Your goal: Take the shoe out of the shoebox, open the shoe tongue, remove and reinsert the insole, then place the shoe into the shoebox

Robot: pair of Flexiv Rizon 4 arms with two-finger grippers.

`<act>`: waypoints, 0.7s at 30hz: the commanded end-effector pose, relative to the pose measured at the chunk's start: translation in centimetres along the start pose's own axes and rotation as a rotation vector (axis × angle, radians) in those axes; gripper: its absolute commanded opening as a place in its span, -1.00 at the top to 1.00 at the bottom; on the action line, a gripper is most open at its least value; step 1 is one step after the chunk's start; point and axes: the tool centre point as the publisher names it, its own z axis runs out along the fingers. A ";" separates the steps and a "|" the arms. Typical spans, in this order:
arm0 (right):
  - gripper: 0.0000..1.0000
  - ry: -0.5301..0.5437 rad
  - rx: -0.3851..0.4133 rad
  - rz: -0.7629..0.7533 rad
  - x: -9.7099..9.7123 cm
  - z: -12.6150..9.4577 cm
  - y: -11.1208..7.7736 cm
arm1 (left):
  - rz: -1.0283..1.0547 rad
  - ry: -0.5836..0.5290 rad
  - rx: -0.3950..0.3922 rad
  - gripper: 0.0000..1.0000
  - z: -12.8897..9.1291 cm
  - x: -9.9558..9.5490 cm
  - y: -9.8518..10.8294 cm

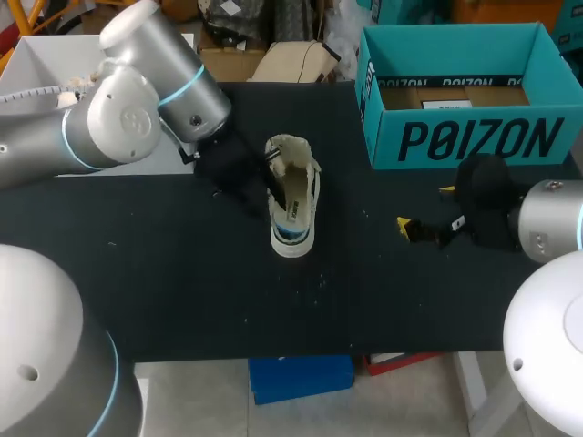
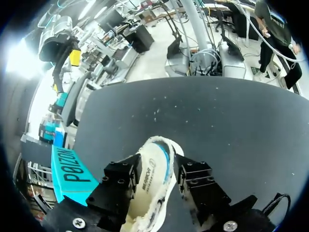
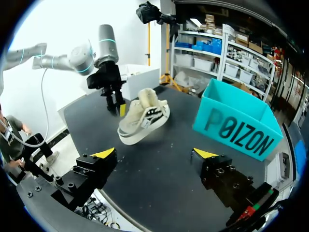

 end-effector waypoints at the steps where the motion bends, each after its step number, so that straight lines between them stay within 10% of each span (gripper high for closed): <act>1: -1.00 0.001 0.002 0.001 0.0 0.0 0.0 | -0.007 0.041 -0.016 1.00 0.6 -0.1 0.2; 21: -1.00 0.001 0.002 0.001 0.0 0.0 0.0 | -0.028 0.147 -0.012 1.00 4.0 0.2 2.6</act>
